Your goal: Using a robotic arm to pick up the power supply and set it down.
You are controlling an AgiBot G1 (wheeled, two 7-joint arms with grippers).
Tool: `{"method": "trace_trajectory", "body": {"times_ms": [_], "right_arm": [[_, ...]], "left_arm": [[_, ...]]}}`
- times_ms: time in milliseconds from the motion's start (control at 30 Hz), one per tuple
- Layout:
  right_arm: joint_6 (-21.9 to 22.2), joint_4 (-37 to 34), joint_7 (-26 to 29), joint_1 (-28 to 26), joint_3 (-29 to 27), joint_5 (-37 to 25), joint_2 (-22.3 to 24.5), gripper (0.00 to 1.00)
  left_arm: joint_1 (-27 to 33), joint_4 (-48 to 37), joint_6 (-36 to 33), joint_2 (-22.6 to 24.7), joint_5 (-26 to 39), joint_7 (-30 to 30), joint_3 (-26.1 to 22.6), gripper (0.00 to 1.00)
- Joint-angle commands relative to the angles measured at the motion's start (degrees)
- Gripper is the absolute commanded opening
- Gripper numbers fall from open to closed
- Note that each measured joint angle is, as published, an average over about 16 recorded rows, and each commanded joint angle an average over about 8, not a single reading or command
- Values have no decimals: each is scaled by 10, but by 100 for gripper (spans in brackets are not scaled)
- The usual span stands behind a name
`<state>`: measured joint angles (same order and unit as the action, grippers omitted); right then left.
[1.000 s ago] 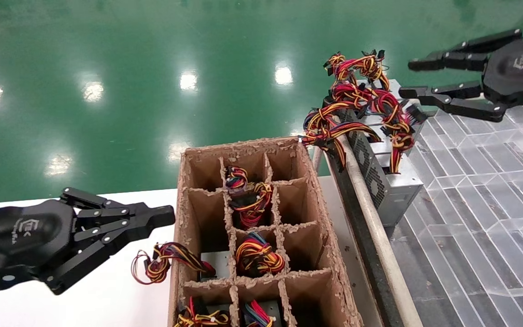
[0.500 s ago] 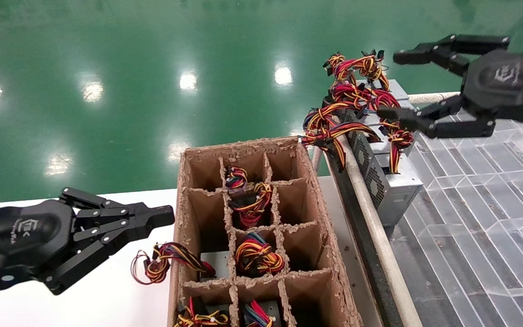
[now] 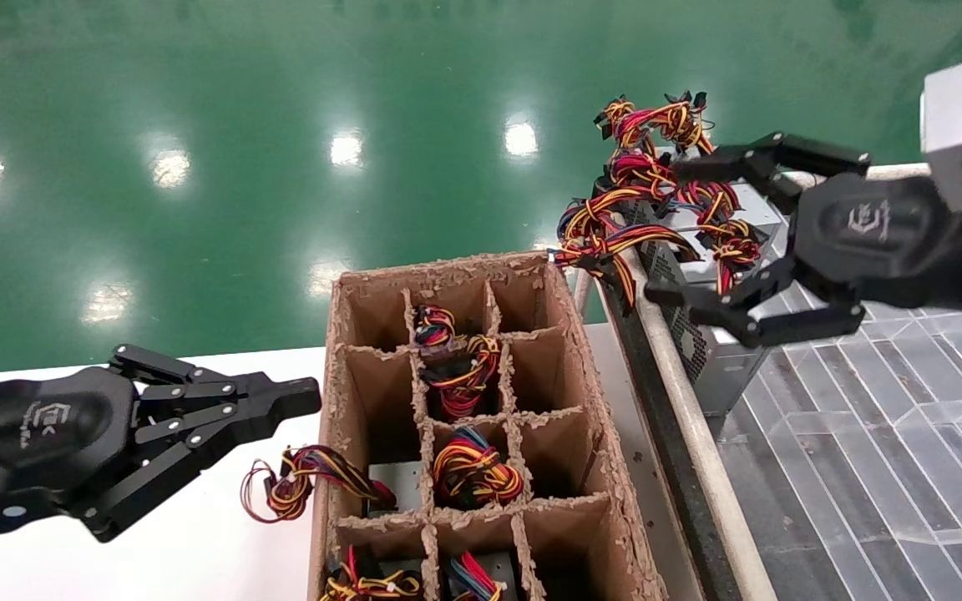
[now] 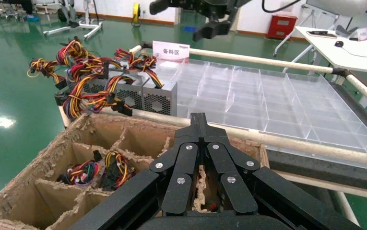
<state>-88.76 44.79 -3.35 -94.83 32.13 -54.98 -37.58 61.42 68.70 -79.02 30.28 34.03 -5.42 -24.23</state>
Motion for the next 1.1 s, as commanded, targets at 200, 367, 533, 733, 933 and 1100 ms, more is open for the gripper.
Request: {"method": "trace_trajectory", "body": {"times_ms": [200,367,533,733,933,1100], "right_arm": [[6,52,26,60,-29,24,5,100],[10,91,45,106,-51,42,8,100],[14,132,64,152,-74,60,12,100],[19,180,88,208,-101,82,16,100],[24,228,112,263,-127,104,20,100],[28,266,130,308,-149,121,24,100]], "left_arm": [[0,0,0,0,0,0,0,100],[0,0,0,0,0,0,0,100],[0,0,0,0,0,0,0,100],[0,0,0,0,0,0,0,100],[0,0,0,0,0,0,0,100],[0,0,0,0,0,0,0,100]]}}
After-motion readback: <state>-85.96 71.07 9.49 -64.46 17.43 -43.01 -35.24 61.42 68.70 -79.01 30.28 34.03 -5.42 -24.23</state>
